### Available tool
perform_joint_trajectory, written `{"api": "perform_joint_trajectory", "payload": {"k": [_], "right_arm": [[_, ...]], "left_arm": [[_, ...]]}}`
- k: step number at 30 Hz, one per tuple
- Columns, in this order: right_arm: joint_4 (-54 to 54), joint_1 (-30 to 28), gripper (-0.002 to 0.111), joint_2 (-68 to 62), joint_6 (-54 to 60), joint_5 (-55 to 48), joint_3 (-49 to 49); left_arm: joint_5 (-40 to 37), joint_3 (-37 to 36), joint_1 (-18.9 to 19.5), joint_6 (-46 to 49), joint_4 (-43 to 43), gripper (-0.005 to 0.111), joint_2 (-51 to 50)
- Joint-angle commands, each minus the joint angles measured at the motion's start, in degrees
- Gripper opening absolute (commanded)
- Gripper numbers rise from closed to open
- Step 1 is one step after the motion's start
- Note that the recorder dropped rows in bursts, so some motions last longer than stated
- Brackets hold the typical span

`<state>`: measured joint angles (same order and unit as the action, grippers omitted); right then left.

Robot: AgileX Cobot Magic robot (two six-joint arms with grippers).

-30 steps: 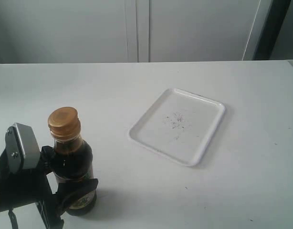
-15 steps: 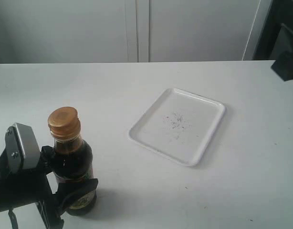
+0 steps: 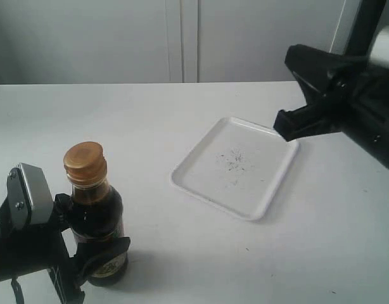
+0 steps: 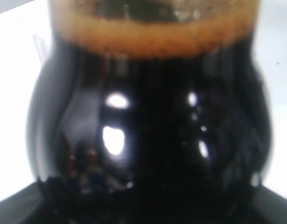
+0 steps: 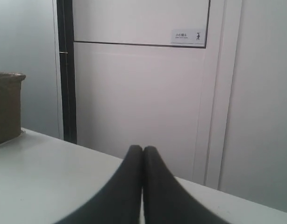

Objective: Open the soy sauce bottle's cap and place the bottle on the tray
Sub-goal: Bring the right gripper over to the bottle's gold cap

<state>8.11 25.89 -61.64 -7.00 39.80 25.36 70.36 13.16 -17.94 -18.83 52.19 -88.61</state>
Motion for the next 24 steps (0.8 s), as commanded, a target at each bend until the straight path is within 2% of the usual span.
{"api": "perform_joint_trajectory", "payload": {"k": [1,4,9,19,24], "right_arm": [[-6.33,4.57,0.0,-3.29,9.1,2.44,0.15],[-9.79,8.09,0.0,-5.65,14.49,4.02,-0.31],[-19.03,13.85,0.0,-10.38,24.37,12.59,-3.22],[-26.83,24.56,0.0,-20.0,36.61,21.05,-3.45],[-31.04,29.2,0.0,-24.11,46.19,22.02,-1.71]], "left_arm": [[-0.4,0.11,-0.07,0.89,-0.74,0.0,-0.04],[-0.4,0.11,-0.07,0.89,-0.74,0.0,-0.04],[-0.4,0.11,-0.07,0.89,-0.74,0.0,-0.04],[-0.4,0.11,-0.07,0.89,-0.74,0.0,-0.04],[-0.4,0.11,-0.07,0.89,-0.74,0.0,-0.04]]}}
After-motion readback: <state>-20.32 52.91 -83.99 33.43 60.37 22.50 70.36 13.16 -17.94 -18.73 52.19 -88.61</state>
